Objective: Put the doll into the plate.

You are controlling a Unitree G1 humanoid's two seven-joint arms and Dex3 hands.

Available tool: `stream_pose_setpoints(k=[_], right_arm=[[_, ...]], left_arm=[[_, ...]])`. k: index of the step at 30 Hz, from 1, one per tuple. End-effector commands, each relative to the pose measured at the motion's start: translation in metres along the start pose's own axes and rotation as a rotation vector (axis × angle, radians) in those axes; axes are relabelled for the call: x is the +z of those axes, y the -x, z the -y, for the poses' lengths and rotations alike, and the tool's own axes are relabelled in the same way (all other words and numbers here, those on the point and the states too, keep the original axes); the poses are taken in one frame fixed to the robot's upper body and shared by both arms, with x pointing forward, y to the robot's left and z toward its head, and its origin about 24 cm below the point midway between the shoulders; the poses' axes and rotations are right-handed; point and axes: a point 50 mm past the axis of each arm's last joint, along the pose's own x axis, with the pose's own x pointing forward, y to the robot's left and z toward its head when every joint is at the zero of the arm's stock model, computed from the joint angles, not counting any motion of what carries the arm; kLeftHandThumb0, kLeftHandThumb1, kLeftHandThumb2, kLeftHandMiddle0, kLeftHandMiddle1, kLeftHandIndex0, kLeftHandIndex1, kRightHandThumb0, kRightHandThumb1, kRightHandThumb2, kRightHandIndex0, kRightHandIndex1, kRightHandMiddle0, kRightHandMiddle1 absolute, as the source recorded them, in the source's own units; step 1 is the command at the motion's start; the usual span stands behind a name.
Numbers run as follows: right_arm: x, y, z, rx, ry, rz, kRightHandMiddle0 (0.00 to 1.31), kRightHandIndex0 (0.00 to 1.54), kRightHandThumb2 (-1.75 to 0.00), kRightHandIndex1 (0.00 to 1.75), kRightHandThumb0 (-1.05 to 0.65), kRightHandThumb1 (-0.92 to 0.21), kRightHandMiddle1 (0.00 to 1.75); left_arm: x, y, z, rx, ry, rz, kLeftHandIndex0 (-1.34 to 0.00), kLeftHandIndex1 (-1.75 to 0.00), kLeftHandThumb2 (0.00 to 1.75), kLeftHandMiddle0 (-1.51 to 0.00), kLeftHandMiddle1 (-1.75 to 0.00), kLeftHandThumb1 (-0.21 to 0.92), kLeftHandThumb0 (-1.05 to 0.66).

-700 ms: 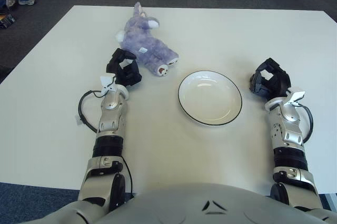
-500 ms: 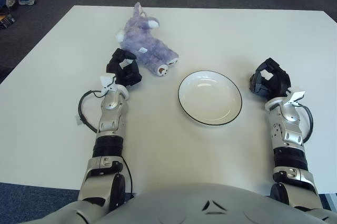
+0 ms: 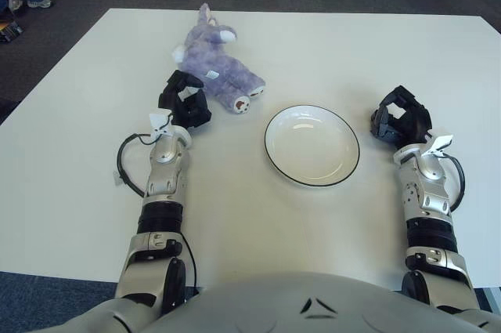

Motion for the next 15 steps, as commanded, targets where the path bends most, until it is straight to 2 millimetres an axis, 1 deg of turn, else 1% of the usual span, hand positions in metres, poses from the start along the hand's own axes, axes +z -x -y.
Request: stream_pose_setpoints(k=[1,15], right_arm=[[-0.0015,-0.0014,0.0012,-0.008,-0.011,-0.012,0.59,1.23,-1.29,1.75,-0.48,-0.34,1.75],[-0.0026,-0.0022,-0.0007,-0.007,-0.008,-0.014,0.59,1.23,-1.27,1.75,-0.47,-0.35,1.75]], left_arm=[[-0.0099,0.0069,-0.0049,-0.001,-0.021,-0.028,-0.52,-1.75,1.18,-1.11,-1.75,0.43,-0.44],[-0.0075,0.0071,-0.0075,-0.014,-0.045,0.021,-0.50,-1.75,1.14,-1.10,-1.75,0.46,-0.43]])
